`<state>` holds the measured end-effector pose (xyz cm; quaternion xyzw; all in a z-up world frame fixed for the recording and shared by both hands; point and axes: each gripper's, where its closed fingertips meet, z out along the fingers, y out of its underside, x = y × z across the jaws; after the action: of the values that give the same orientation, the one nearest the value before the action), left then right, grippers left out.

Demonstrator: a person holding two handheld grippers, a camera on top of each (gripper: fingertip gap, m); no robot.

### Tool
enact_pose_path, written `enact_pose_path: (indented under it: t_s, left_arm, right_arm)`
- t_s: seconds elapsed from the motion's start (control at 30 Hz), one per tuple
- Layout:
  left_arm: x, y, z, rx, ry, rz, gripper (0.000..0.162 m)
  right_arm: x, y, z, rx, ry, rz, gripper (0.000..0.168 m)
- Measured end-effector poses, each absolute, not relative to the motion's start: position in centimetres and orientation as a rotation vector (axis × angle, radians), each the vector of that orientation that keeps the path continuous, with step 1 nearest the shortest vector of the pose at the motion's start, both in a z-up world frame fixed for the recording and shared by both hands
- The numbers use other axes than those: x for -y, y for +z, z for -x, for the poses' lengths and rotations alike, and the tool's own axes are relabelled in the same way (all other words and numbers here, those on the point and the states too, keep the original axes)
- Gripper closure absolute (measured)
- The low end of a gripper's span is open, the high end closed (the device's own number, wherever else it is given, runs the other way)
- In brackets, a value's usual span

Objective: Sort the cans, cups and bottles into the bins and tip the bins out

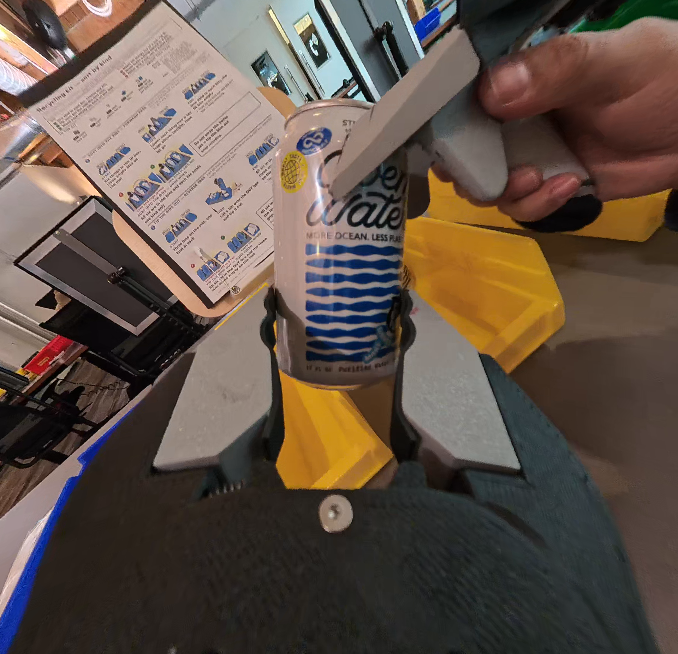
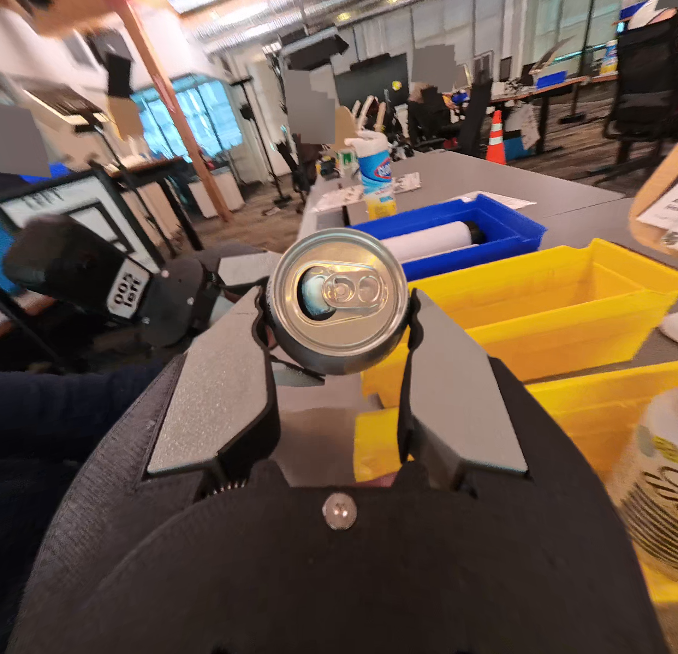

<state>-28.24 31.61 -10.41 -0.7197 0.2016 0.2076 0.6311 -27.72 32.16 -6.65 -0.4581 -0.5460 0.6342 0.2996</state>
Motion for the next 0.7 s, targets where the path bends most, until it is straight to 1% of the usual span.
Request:
enact_pose_path:
  t_s: [0.1,0.3,0.33,0.37,0.5,0.7]
  left_arm:
    - [-32.0,-11.0,28.3,-0.446,0.473,1.671,0.096]
    - [-31.6,-9.7,28.1,-0.373,0.404,1.619,0.098]
    - [-31.5,-9.7,28.4,-0.357,0.394,1.629,0.102]
    - [-31.3,-9.6,28.8,-0.340,0.396,1.634,0.106]
    - [-30.2,-8.7,31.9,-0.255,0.457,1.636,0.109]
    - [-28.0,-8.1,37.3,-0.082,0.457,1.677,0.114]
  right_arm:
    - [-32.2,-7.1,27.7,1.492,1.547,1.226,0.092]
    - [-33.0,-5.6,27.0,1.398,1.585,1.210,0.091]
    - [-33.6,-5.5,26.9,1.370,1.569,1.222,0.091]
    - [-34.3,-5.5,26.8,1.341,1.548,1.238,0.091]
    - [-37.8,-5.0,25.7,1.189,1.478,1.324,0.092]
    - [-41.5,-6.7,24.3,1.148,1.224,1.476,0.093]
